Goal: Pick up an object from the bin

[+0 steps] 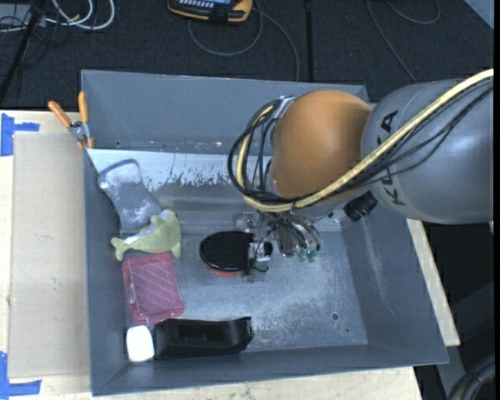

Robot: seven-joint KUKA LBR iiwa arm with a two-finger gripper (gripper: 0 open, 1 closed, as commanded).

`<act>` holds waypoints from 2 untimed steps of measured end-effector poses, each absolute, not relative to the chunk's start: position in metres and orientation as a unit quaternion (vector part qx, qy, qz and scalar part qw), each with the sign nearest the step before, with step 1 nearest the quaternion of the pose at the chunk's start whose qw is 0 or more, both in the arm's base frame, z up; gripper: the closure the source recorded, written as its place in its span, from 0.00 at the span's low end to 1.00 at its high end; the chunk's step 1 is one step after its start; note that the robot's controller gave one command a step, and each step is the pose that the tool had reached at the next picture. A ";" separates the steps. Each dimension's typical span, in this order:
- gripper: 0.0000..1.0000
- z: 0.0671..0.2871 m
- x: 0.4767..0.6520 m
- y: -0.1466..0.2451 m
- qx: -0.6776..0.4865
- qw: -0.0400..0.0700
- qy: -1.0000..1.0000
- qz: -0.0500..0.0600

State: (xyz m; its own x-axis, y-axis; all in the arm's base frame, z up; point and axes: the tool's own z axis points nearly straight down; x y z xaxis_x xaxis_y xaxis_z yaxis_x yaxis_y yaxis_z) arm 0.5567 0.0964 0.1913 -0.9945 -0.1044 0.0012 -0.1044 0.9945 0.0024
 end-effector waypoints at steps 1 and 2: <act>1.00 0.191 0.557 0.096 0.052 0.001 -0.999 -0.001; 1.00 0.238 0.554 0.095 0.062 0.005 -0.998 -0.001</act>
Offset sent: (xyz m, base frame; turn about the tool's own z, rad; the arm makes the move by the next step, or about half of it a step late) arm -0.0019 -0.0026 0.0870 -0.0343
